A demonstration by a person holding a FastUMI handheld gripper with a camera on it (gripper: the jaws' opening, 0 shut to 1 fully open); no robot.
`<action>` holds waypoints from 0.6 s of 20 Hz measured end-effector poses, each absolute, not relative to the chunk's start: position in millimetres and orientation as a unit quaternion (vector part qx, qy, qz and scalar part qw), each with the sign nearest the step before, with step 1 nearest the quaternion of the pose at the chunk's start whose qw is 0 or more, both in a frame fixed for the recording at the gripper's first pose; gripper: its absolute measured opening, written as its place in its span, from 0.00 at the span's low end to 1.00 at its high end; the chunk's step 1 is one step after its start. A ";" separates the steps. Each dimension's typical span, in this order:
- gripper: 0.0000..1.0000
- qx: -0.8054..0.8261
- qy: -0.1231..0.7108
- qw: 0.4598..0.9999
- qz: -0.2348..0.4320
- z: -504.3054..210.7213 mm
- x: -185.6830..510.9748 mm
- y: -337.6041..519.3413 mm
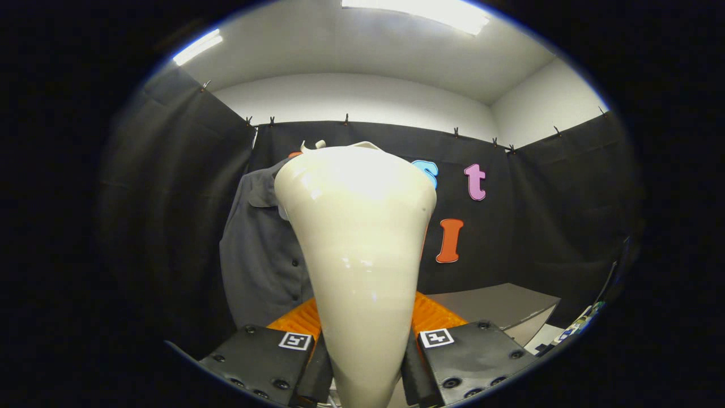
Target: Iron the clothes twice with a garment steamer, once on the left side and once on the right side.
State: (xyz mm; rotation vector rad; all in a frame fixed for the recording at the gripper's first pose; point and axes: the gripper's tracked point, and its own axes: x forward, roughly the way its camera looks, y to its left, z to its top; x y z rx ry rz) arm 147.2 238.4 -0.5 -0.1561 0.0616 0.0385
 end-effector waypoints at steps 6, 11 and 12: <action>0.55 -0.066 0.029 0.997 0.027 -21.3 166.5 275.0; 0.55 -0.059 0.034 0.997 0.025 -40.0 193.3 296.5; 0.55 -0.060 0.035 0.997 0.024 -43.4 199.8 299.2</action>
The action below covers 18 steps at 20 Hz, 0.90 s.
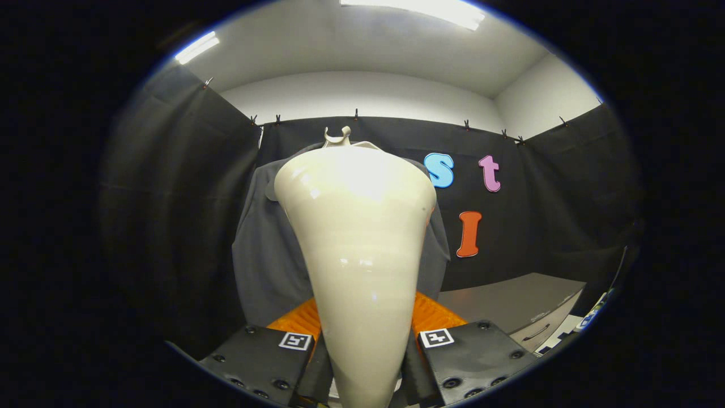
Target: Iron the clothes twice with a garment steamer, once on the left side and once on the right side.
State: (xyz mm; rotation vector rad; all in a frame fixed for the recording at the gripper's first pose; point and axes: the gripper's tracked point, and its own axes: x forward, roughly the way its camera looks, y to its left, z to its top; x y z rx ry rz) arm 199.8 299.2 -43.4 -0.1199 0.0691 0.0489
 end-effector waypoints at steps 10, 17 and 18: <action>0.55 -0.043 0.065 0.997 -0.023 -64.7 281.8 276.0; 0.55 -0.043 0.099 0.994 -0.031 -95.4 316.5 266.9; 0.55 -0.044 0.103 0.993 -0.034 -99.3 318.9 265.2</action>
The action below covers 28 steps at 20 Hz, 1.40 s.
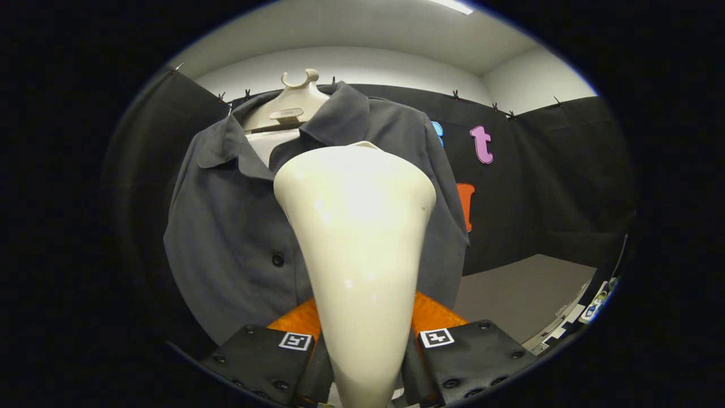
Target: Iron the clothes twice with a garment steamer, once on the left side and once on the right side.
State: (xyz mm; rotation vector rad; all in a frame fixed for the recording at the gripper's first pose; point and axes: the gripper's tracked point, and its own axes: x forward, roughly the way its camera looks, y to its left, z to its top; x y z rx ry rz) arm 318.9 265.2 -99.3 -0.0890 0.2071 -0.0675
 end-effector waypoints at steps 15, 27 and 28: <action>0.56 -0.069 0.146 0.986 -0.032 -149.9 315.7 262.3; 0.56 -0.069 0.152 0.985 -0.041 -160.0 302.4 253.3; 0.56 -0.069 0.151 0.985 -0.043 -159.4 301.1 251.9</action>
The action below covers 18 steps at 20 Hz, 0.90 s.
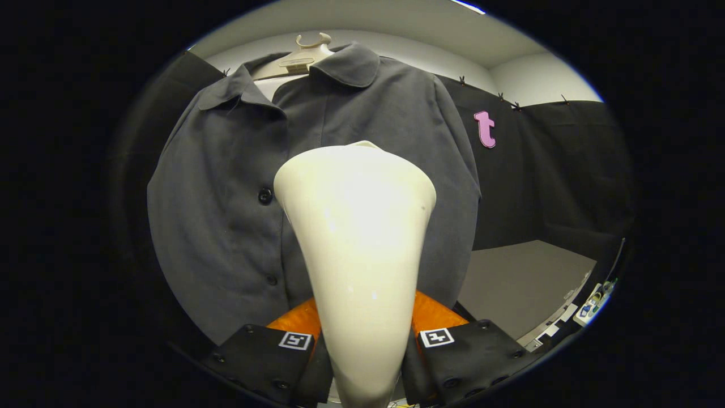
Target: Iron the clothes twice with a garment steamer, once on the left side and once on the right side.
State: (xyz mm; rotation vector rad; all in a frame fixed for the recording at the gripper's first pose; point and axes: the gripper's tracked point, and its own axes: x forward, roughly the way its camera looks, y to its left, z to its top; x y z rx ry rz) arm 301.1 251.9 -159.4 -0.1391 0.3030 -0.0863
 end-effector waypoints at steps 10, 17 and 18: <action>0.56 -0.069 0.155 0.984 -0.055 -172.8 286.0 245.1; 0.55 -0.073 0.173 0.981 -0.055 -191.0 269.9 244.4; 0.55 -0.073 0.176 0.980 -0.055 -194.4 267.5 244.1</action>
